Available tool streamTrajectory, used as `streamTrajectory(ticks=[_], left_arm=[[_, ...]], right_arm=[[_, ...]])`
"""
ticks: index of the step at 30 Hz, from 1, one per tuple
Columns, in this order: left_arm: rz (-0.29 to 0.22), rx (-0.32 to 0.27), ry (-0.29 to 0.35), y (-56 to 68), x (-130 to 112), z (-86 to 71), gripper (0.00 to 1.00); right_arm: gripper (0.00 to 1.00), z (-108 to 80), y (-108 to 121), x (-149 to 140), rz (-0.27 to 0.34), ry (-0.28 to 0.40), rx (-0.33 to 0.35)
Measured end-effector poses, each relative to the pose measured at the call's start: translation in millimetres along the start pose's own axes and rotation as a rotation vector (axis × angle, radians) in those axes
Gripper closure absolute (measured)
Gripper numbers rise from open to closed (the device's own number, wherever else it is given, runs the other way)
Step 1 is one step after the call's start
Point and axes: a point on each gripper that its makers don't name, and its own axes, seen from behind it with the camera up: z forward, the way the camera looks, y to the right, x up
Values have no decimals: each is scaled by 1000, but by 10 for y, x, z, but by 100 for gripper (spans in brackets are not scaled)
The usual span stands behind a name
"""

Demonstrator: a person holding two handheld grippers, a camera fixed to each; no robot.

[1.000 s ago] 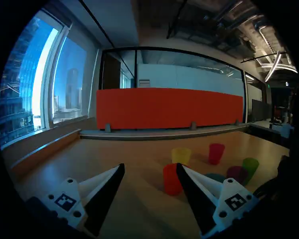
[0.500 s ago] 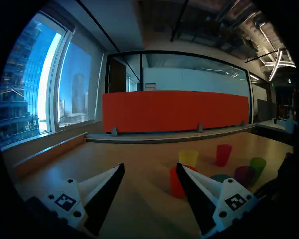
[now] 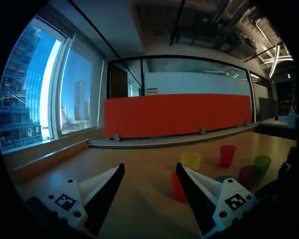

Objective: Pour water

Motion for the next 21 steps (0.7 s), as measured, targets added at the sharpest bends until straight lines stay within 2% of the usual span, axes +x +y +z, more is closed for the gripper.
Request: streamTrajectory(ticks=[5, 21], left_arm=[[10, 17, 3, -71, -53, 42, 4], [-19, 16, 31, -209, -154, 164, 4]], right_arm=[[1, -24, 44, 0, -5, -9, -16], [1, -12, 47, -44, 0, -39, -40]])
